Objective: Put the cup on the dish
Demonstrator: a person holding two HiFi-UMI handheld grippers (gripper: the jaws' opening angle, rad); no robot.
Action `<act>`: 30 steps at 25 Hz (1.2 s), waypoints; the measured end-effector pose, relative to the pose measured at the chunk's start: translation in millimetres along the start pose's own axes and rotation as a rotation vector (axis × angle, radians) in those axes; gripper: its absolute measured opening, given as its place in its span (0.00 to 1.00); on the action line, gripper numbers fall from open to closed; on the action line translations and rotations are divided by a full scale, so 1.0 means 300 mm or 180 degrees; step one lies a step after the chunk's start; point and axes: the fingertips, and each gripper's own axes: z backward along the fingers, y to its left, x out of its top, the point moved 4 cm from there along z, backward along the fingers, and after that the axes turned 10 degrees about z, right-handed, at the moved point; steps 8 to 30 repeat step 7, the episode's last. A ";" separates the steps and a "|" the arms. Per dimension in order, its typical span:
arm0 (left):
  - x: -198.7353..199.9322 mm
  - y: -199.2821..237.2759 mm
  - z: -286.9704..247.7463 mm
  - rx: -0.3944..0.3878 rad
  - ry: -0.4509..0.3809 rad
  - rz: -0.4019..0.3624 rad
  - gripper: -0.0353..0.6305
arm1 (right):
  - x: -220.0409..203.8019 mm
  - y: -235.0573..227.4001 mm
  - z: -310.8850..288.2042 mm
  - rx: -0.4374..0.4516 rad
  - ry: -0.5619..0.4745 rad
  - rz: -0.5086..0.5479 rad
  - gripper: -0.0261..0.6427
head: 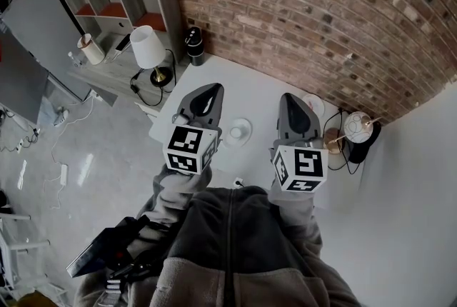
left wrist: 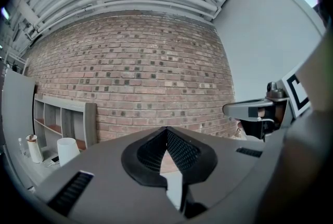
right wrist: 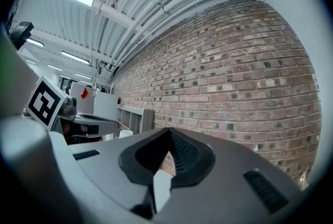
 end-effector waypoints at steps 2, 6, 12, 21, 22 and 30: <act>-0.003 -0.003 0.003 0.0002 0.0000 -0.0002 0.06 | -0.001 0.000 0.006 -0.0004 -0.0001 0.0003 0.04; -0.011 -0.015 0.004 -0.0010 0.0006 0.0011 0.06 | -0.008 -0.002 0.016 -0.0009 0.0004 0.0014 0.04; -0.012 -0.018 0.003 -0.0016 0.0007 0.0016 0.06 | -0.010 -0.003 0.018 -0.0010 0.0006 0.0021 0.04; -0.012 -0.018 0.003 -0.0016 0.0007 0.0016 0.06 | -0.010 -0.003 0.018 -0.0010 0.0006 0.0021 0.04; -0.012 -0.018 0.003 -0.0016 0.0007 0.0016 0.06 | -0.010 -0.003 0.018 -0.0010 0.0006 0.0021 0.04; -0.012 -0.018 0.003 -0.0016 0.0007 0.0016 0.06 | -0.010 -0.003 0.018 -0.0010 0.0006 0.0021 0.04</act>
